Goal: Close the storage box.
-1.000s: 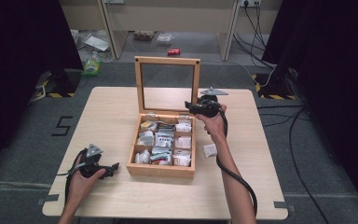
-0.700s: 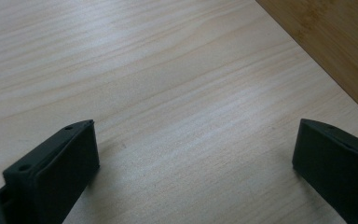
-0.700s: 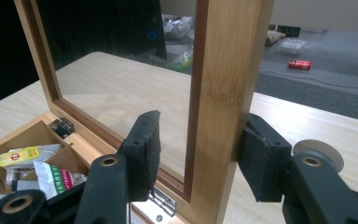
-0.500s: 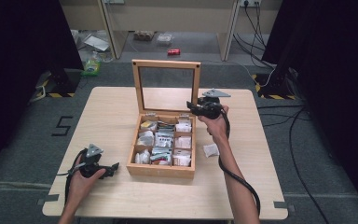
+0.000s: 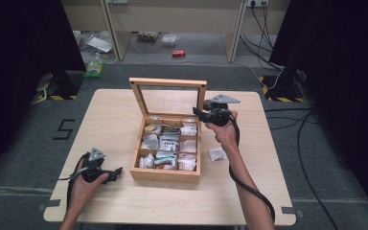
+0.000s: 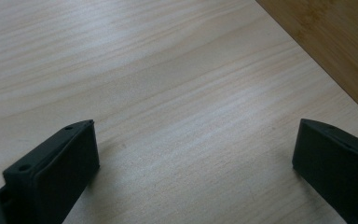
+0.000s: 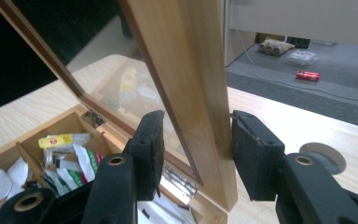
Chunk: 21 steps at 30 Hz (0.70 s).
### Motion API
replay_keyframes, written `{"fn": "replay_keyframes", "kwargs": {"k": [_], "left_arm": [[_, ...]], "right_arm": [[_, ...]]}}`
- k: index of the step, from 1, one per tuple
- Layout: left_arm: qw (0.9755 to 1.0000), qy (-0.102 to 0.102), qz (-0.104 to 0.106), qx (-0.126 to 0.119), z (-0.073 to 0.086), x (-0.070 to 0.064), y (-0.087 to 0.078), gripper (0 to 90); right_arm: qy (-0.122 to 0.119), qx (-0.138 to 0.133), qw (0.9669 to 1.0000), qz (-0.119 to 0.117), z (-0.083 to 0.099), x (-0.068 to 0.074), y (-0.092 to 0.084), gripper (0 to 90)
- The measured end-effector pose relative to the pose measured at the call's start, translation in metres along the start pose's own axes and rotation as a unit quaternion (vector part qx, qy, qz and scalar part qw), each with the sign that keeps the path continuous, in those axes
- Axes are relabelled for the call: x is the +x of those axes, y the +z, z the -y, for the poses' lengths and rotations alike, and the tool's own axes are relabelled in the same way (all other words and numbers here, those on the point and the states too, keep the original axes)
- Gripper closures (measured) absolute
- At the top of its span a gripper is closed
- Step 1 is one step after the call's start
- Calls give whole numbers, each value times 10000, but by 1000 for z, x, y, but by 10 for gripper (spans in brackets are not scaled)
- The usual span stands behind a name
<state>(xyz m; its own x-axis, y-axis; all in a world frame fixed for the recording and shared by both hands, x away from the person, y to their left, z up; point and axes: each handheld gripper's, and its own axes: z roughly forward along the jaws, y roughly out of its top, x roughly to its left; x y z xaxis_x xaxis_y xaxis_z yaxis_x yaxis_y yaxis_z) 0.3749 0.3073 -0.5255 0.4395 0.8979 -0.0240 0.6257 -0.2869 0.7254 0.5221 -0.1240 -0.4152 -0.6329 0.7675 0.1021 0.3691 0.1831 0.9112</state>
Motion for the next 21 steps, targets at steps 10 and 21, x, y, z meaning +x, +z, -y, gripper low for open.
{"fn": "replay_keyframes", "kwargs": {"k": [10, 21], "left_arm": [[10000, 1, -1, 1, 0, 0, 0, 0], [10000, -2, 0, 0, 0, 0, 0, 0]], "right_arm": [[222, -151, 9996, -12, 1, 2, -10, 571], [234, -78, 9997, -29, 5, 8, -19, 552]]}}
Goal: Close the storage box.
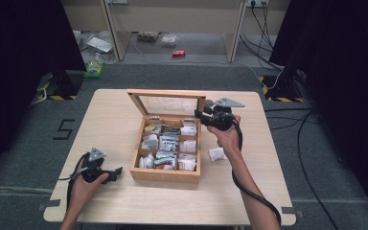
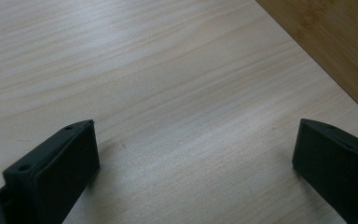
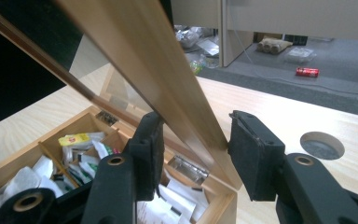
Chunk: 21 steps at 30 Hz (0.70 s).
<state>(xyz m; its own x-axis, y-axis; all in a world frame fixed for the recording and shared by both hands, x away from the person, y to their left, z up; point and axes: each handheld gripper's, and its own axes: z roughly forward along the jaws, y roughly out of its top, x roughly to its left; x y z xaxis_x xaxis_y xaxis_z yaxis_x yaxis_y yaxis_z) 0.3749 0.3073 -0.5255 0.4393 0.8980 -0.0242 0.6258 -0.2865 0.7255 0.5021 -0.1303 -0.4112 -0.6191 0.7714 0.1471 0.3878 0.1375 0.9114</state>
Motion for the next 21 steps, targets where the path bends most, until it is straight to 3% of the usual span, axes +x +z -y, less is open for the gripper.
{"fn": "replay_keyframes", "kwargs": {"k": [10, 21], "left_arm": [[10000, -6, 1, 0, 0, 0, 0, 0], [10000, 0, 1, 4, 0, 0, 0, 0]], "right_arm": [[-217, 107, 9997, -70, 4, 6, -7, 538], [-192, 51, 9996, -219, 7, 11, -18, 526]]}}
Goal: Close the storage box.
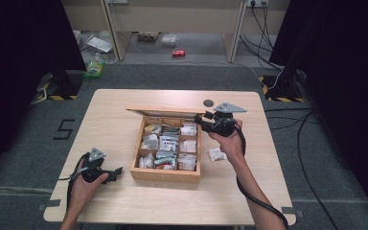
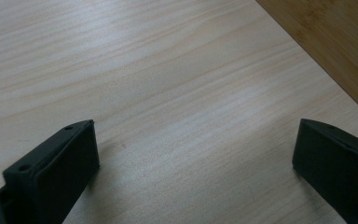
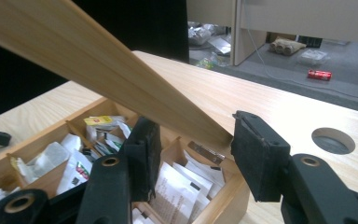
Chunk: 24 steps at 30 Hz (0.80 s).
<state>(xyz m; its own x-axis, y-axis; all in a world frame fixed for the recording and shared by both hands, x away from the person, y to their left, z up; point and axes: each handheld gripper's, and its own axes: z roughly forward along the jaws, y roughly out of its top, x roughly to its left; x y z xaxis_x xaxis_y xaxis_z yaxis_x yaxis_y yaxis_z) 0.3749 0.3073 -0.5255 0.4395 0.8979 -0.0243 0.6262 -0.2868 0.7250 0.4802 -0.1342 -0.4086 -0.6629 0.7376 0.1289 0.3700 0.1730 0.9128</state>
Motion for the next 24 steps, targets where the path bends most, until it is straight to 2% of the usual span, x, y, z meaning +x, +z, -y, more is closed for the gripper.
{"fn": "replay_keyframes", "kwargs": {"k": [2, 13, 24], "left_arm": [[10000, -2, 0, 0, 0, 0, 0, 0], [10000, -2, -4, -6, 0, 0, 0, 0], [10000, 5, -4, 0, 0, 0, 0, 0]], "right_arm": [[-23, -22, 10000, -30, 1, 1, -2, 526], [-64, 217, 9997, -110, 14, 8, -10, 515], [-74, 269, 9994, -186, 25, 11, -17, 515]]}}
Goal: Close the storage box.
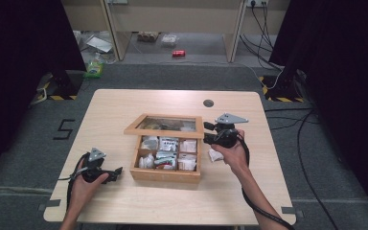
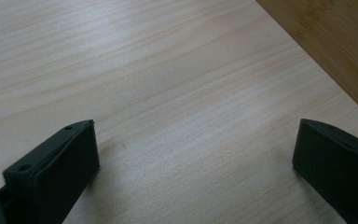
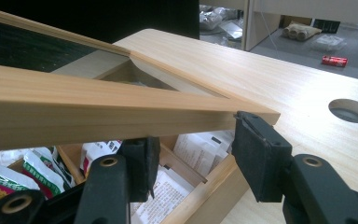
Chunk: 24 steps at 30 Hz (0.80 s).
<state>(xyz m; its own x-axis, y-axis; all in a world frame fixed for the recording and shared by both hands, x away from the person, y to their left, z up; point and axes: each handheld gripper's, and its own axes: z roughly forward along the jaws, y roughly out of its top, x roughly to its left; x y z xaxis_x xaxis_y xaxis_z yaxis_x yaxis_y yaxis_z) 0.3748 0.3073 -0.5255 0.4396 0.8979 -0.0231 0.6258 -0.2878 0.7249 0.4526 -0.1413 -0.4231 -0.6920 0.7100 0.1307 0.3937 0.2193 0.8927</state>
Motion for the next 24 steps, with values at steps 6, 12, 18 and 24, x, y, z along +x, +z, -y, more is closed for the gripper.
{"fn": "replay_keyframes", "kwargs": {"k": [6, 12, 18, 24], "left_arm": [[10000, 0, 2, -1, 0, 0, 0, 0], [10000, 0, 2, -1, 0, 0, 0, 0], [10000, 0, 2, 0, 0, 0, 0, 0], [10000, -1, 1, -2, 0, 0, 0, 0]], "right_arm": [[3, 21, 10000, -8, 3, 2, -1, 514], [19, 15, 10000, -12, 6, 3, -3, 515], [24, 15, 10000, -10, 6, 3, -7, 514], [50, -6, 10000, -33, 6, 5, -14, 513]]}}
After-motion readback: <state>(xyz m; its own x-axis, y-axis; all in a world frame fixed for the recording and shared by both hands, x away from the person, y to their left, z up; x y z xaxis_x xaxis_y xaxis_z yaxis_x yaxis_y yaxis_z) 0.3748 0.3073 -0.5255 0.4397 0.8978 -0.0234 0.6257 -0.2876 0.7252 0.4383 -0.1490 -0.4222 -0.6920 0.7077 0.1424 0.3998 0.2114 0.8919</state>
